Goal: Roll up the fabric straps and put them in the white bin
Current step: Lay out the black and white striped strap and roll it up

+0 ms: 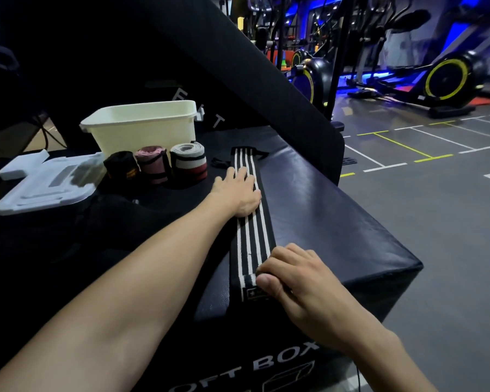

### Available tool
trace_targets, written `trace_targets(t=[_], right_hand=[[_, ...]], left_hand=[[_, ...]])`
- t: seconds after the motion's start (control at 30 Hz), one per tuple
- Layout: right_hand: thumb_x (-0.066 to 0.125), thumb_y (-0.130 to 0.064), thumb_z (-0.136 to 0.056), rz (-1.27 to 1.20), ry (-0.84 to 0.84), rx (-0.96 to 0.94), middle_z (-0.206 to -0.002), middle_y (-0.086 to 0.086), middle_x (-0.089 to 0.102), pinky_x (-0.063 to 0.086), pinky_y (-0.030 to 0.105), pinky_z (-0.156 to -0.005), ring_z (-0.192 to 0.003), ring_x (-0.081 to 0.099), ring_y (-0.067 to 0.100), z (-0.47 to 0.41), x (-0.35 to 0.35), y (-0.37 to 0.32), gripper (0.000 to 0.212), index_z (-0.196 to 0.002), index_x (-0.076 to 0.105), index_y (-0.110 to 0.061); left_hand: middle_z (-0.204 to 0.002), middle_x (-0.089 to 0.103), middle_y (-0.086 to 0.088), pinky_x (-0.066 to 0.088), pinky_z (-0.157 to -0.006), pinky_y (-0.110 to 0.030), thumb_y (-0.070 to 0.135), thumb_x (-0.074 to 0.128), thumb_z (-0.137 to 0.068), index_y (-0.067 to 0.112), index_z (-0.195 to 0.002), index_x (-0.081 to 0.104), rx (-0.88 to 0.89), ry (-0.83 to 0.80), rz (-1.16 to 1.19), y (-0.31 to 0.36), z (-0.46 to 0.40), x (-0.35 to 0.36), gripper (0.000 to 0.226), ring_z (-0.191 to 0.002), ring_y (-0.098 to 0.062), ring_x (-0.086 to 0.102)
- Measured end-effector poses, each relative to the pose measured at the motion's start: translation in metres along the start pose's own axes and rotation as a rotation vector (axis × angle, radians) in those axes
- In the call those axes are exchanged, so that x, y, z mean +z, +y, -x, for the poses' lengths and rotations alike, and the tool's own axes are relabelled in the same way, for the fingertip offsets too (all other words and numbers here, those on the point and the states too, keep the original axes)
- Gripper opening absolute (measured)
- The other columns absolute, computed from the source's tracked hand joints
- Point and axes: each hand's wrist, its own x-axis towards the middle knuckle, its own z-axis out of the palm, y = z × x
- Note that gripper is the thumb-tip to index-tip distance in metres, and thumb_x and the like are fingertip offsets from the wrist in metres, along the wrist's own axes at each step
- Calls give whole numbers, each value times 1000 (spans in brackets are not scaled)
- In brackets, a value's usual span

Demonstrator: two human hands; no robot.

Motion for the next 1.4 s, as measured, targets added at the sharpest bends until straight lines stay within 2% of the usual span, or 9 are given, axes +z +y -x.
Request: trace_targets(t=[0.23,0.53,0.8,0.93,1.07,1.17,1.2,1.3,1.4], right_hand=[[22,-60,-105,-16,-8,-1,-94,-18,52,37,29,-79,-90,45,5,0,-1,1,47,-101,61,-35],[32,-57,-104,-65,-17,-18,-90,-30,46,43,27,-82,-89,45,-1,0,-7,-3,36,-123,57,-39],[19,-61,-99,86,-75,87,-97,-19,52,39,35,-83,-92,43,7,-15,-7,-11,42,-99,54,-37],[25,-62,-96,108,-28,157,-98,-17,43,45,39,-78,-93,44,12,-23,-4,-7,44,-89,58,-33],[42,-57,-94,54,64,141,-94,-17,46,49,41,-74,-88,46,11,-29,0,-8,30,-91,62,-35],[65,-35,-93,106,195,95,-88,-17,54,46,36,-72,-82,49,7,-33,6,-14,5,-97,61,-35],[70,-26,-91,143,261,77,-86,-17,58,46,34,-70,-78,50,5,-33,8,-16,11,-97,63,-32],[72,-21,-85,222,401,15,-80,-11,66,46,33,-63,-73,51,9,-31,13,-18,8,-93,68,-22],[68,-22,-95,233,409,-105,-78,-6,66,49,38,-68,-69,59,16,-25,16,-13,10,-86,70,-18]], left_hand=[[-140,57,-1,37,-90,-44,47,38,-104,26,-131,48,-34,58,274,-11,-15,9,37,-124,-32,50],[-137,62,3,48,-105,-46,40,57,-100,39,-131,65,14,226,446,-33,-25,20,32,-130,-23,55],[-128,68,10,51,-99,-41,51,64,-93,41,-121,72,45,301,518,-45,-30,27,31,-115,-14,62],[-128,67,9,49,-103,-47,56,63,-89,42,-118,72,54,334,528,-47,-32,32,33,-124,-21,57],[-131,64,6,43,-108,-45,53,62,-93,41,-119,71,65,348,456,-46,-33,32,30,-126,-27,48],[-127,62,9,40,-106,-42,49,64,-94,41,-115,71,97,400,440,-43,-31,30,23,-123,-24,48],[-124,62,10,39,-103,-38,46,65,-95,41,-113,72,129,418,436,-42,-30,29,20,-119,-21,49],[-109,66,13,39,-91,-31,34,69,-95,37,-105,77,233,422,437,-41,-29,25,14,-106,-15,59],[-107,68,13,50,-93,-36,35,69,-95,37,-106,78,233,370,479,-42,-28,24,14,-105,-13,63]])
